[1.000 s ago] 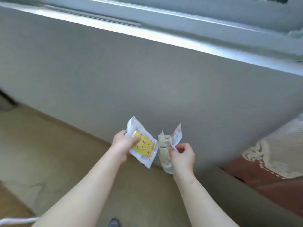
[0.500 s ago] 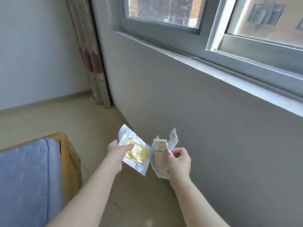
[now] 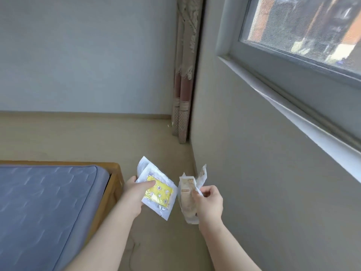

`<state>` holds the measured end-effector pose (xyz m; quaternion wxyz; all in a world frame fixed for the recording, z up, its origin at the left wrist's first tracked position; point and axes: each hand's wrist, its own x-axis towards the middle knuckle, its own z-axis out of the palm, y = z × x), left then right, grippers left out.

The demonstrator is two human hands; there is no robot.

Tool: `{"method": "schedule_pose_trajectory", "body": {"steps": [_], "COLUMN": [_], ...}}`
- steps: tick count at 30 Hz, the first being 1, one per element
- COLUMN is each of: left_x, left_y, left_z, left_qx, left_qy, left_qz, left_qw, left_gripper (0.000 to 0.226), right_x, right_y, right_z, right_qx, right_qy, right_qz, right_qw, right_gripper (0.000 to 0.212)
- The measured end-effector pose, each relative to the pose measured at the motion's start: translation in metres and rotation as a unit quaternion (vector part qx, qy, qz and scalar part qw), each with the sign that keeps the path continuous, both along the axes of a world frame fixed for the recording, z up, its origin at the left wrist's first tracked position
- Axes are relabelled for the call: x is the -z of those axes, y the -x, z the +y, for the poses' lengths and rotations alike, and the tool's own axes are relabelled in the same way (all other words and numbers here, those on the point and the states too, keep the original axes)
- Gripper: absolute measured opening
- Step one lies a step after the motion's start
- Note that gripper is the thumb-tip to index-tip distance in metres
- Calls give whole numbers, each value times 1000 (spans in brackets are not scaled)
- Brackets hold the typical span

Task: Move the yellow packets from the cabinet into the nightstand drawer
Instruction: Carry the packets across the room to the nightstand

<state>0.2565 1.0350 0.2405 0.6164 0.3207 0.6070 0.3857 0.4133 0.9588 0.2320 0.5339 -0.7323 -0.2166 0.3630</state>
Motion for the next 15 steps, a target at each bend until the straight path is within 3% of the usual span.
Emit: {"method": "schedule_pose_trajectory", "body": {"steps": [9, 15], "left_x": [10, 34], "left_y": [32, 67], "left_z": [124, 274], "left_qx": [-116, -153], "left_qy": [-2, 4], "left_qz": [21, 11], "left_qw": [993, 988], "left_gripper": [17, 16], "right_x": [11, 20], "right_y": [17, 56], "right_z": [158, 314], "right_qx": [-122, -153], "right_qy": [36, 30], "right_qz": [2, -12], "right_qw": [992, 988], "right_gripper": [19, 19]}}
